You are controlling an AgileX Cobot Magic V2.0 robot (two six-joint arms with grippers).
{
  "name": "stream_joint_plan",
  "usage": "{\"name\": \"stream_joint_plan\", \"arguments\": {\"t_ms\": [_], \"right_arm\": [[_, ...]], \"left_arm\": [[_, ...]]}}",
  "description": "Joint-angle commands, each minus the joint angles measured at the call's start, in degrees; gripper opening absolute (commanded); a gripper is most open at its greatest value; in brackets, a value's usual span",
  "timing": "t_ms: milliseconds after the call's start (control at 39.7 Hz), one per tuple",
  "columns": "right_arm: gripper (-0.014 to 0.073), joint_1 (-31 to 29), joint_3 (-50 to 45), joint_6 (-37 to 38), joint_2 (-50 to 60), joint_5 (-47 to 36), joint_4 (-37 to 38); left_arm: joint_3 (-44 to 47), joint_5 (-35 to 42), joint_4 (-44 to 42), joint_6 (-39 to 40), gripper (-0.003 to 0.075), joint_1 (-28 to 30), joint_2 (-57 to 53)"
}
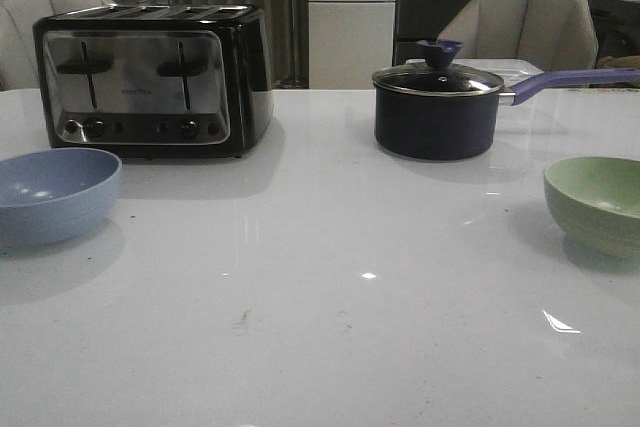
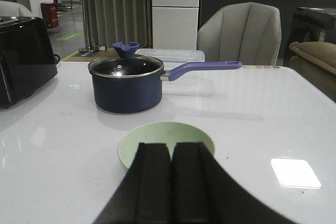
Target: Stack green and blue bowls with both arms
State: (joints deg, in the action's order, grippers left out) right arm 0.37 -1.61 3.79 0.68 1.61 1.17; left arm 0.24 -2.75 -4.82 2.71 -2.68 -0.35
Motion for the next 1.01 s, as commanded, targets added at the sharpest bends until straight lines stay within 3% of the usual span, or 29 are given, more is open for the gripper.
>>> {"name": "stream_joint_plan", "arguments": {"t_ms": [0,655,982], "right_arm": [[0.0028,-0.29,0.27,-0.03,1.01,-5.09,-0.03],[0.0028,-0.29,0.27,-0.03,1.01,-5.09,-0.03],[0.0028,-0.21,0.84,-0.03,1.01,-9.35,-0.03]], "left_arm": [[0.30,4.72,0.42,0.28,0.0098,-0.40,-0.97],[0.30,4.72,0.42,0.28,0.0098,-0.40,-0.97],[0.30,6.49,0.42,0.28,0.0098,-0.40,-0.97]]}}
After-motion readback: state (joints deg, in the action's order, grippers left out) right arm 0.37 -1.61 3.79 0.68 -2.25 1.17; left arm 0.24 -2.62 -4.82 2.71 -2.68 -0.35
